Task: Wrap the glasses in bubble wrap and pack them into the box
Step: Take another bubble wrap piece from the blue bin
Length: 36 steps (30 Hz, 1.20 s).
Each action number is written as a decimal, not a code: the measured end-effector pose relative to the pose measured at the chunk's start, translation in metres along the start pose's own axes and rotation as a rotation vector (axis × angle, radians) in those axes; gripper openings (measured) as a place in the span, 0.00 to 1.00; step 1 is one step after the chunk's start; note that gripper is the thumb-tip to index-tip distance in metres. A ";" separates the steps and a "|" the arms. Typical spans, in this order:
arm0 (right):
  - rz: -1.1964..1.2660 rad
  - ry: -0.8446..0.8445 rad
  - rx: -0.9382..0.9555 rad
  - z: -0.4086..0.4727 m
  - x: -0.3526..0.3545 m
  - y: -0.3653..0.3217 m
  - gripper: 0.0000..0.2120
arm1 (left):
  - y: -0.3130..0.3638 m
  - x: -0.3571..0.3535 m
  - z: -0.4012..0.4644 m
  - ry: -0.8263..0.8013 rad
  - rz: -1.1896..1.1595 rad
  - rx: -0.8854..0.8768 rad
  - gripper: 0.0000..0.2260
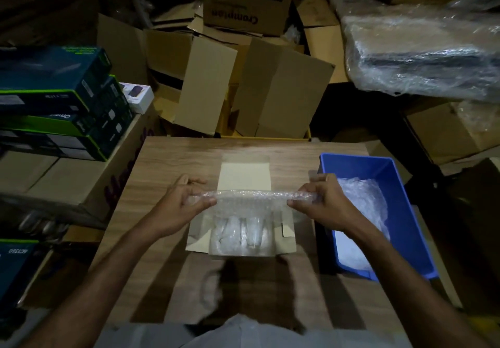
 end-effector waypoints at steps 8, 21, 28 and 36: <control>0.537 -0.256 0.054 0.005 -0.002 -0.053 0.13 | 0.047 -0.023 -0.021 -0.698 -0.167 0.116 0.25; 1.566 -0.414 -0.350 -0.027 -0.117 -0.006 0.39 | 0.027 -0.065 -0.003 -0.026 -0.685 0.229 0.29; 0.972 0.054 -0.225 -0.019 -0.086 -0.005 0.26 | 0.029 -0.050 -0.016 0.113 -0.620 0.113 0.33; 0.657 -0.063 0.078 -0.029 -0.073 -0.024 0.38 | 0.026 -0.052 -0.026 -0.144 -0.451 0.097 0.36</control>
Point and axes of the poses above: each hand's wrist, its own z-axis towards the middle knuckle, its own x-axis out of the back of the hand, y = z × x, the point moved 7 cm from there along z, towards the middle knuckle
